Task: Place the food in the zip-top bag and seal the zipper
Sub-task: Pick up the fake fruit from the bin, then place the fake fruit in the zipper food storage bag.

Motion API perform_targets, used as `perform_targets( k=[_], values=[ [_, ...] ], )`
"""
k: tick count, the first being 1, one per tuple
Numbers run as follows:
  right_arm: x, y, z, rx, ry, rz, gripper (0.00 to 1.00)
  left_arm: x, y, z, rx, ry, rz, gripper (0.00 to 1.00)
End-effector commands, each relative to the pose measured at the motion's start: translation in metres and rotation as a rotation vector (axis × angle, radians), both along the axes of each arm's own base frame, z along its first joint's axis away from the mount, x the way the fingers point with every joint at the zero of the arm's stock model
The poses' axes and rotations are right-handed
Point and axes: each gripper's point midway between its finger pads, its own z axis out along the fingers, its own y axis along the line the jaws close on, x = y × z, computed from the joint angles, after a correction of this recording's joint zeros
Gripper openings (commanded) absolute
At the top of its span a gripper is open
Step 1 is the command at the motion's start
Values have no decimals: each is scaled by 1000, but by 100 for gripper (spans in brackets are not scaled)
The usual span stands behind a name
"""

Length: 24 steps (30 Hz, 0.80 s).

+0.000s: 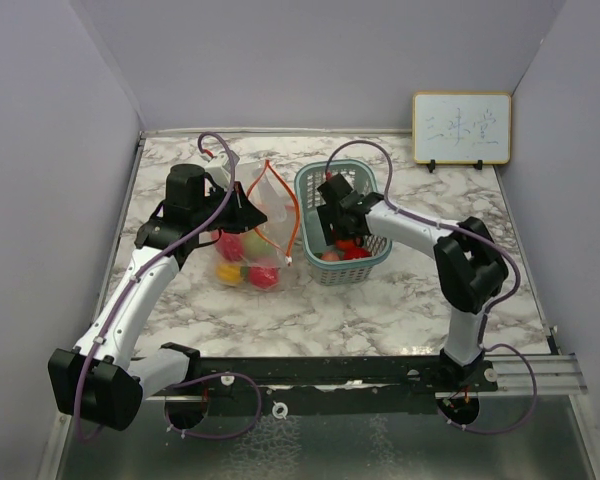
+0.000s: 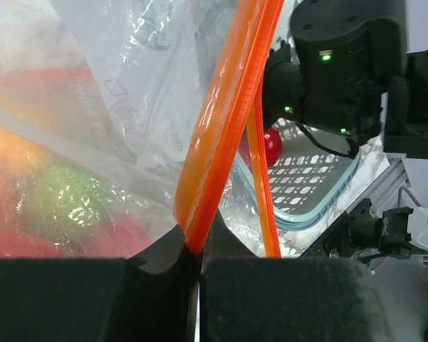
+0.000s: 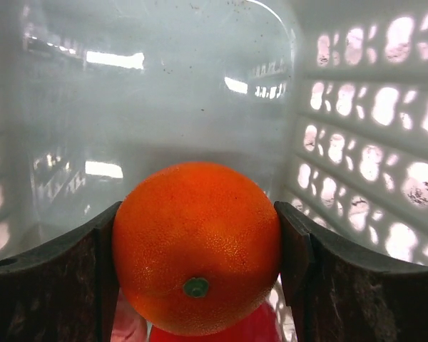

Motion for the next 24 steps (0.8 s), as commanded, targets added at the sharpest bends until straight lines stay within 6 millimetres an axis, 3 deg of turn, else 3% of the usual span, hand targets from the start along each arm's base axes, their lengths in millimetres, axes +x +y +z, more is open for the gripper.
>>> perform_targets(
  k=[1,3,5,7,10,13,16,24],
  values=[
    [3,15,57,108,-84,47,5,-2,0,7,-7,-35,-6,0],
    [5,24,89,189,-147,81,2,-1,0,6,-8,-33,-5,0],
    [1,38,133,312,-229,155,2,-1,0,5,-9,-30,-5,0],
    [-15,61,180,474,-307,319,1,-1,0,4,-11,-28,-3,0],
    [-59,95,244,746,-366,576,1,-1,1,3,-10,-23,1,0],
    [-103,119,289,950,-385,794,1,-1,0,4,-17,-22,2,0],
    [-119,137,308,1079,-370,897,1,-2,-2,5,-28,-18,-3,0],
    [-83,177,286,1145,-318,889,2,-14,-8,25,-88,-27,-40,0]
  ],
)
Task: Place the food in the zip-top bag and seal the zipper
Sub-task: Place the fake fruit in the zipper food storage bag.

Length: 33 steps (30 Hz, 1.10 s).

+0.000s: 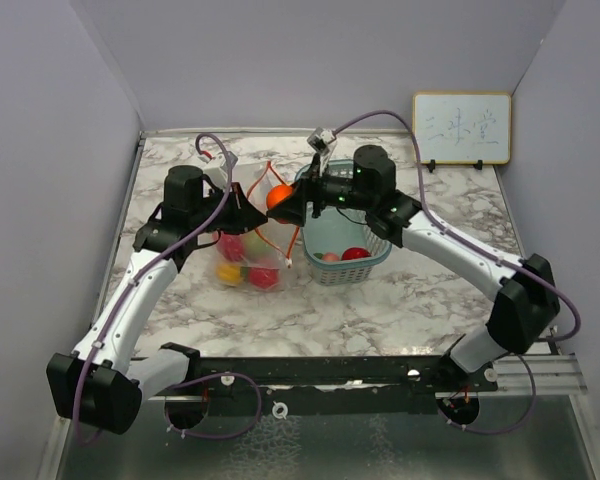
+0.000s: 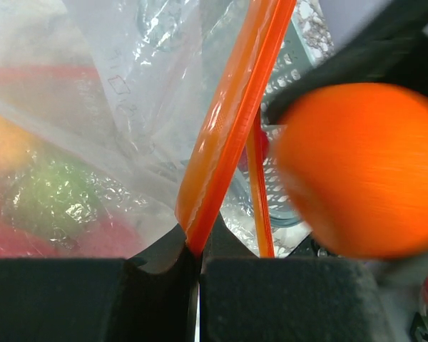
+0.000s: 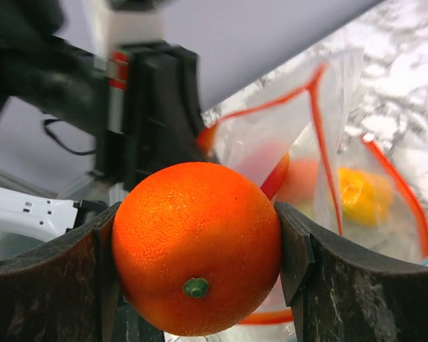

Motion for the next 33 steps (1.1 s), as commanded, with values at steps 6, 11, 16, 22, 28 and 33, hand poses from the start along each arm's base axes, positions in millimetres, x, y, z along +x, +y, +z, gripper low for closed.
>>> perform_targets(
  k=[6,11,16,22,28,33],
  values=[
    [52,17,-22,5,63,-151,19,-29,-16,39,-136,-40,-123,0],
    [62,-3,-21,-42,13,-272,85,-41,-20,45,-180,-31,-162,0],
    [44,-19,-3,-48,-41,-265,100,-35,-26,40,-220,-15,-169,0],
    [22,-57,33,-36,-95,-347,100,-23,-27,35,-213,-5,-152,0],
    [41,-112,-20,-349,42,-621,99,-20,-21,71,-160,-116,-151,0],
    [34,-128,-91,-581,181,-635,89,-22,-15,87,-125,-165,-140,0]
  ],
)
